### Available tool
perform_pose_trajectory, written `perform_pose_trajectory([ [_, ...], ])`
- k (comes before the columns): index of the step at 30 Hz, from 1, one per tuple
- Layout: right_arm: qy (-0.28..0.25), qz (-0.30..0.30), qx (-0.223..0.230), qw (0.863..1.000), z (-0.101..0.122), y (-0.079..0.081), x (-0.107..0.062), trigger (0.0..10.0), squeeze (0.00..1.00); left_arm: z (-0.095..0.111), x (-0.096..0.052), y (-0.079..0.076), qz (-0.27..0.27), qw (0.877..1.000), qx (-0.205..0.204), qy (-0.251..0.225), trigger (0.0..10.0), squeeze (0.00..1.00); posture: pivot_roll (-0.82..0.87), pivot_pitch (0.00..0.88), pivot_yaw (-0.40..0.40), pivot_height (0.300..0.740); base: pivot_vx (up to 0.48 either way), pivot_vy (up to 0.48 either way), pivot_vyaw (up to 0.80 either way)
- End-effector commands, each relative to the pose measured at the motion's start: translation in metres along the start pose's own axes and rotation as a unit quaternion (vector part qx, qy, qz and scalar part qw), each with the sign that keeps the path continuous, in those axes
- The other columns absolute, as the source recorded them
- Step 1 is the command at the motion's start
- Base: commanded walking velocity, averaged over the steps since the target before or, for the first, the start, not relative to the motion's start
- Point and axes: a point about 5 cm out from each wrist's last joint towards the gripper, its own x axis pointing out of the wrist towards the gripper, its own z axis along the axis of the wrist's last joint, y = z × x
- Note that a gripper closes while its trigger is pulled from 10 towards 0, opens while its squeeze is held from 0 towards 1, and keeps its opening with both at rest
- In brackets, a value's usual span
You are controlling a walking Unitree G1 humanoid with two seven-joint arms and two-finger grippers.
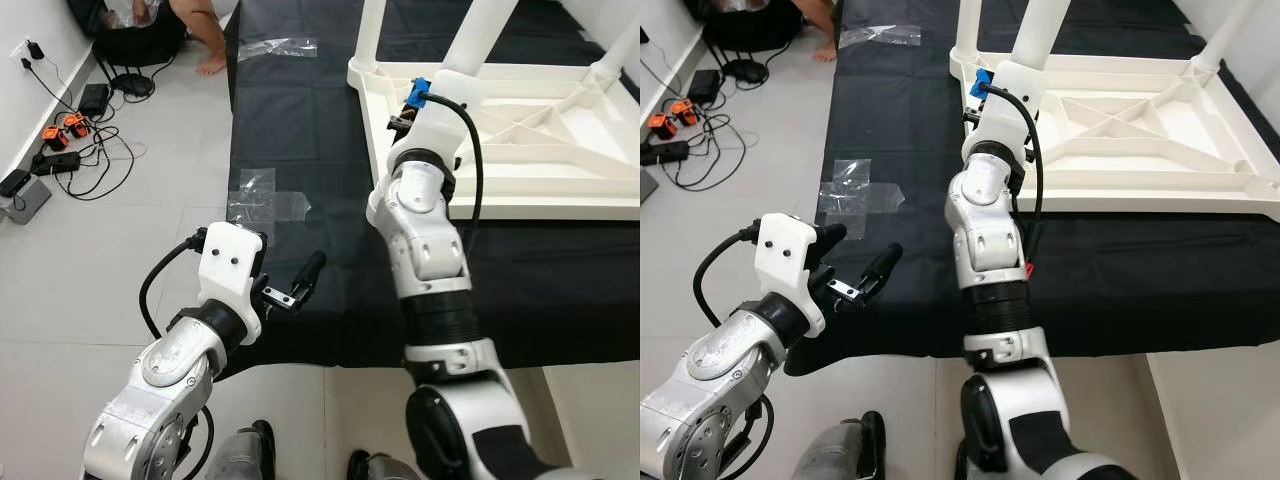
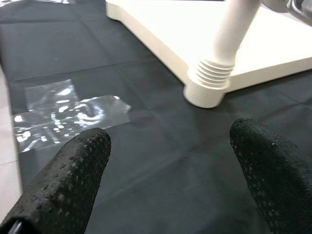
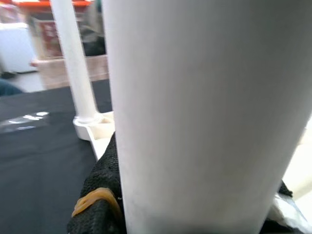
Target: Building children table
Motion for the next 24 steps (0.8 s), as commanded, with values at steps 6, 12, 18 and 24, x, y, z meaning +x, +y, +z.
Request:
perform_pose_trajectory([
  [6,0.090,-0.085,-0.087,0.989,-0.046,-0.013,-0.010,10.0,0.00,-0.005,0.000,0.000,0.003,1.000,0.003,0.008,10.0,0.00,0.08,0.234,-0.074,0.740,0.000,0.000,0.00],
  [12,0.015,-0.020,0.003,1.000,0.002,0.003,0.001,10.0,0.00,-0.006,0.001,0.003,0.007,1.000,0.007,0.007,10.0,0.00,0.07,0.219,-0.072,0.740,0.000,0.000,0.00],
  [18,-0.003,0.013,0.066,0.998,0.026,0.003,0.010,10.0,0.00,-0.006,0.004,0.004,0.007,1.000,0.009,0.004,10.0,0.00,0.07,0.198,-0.069,0.740,0.000,0.000,0.00],
  [24,-0.036,0.129,0.130,0.982,0.047,0.009,0.014,10.0,0.00,-0.007,0.006,0.008,0.019,0.999,0.033,0.006,10.0,0.00,0.07,0.181,-0.065,0.740,0.000,0.000,0.00],
])
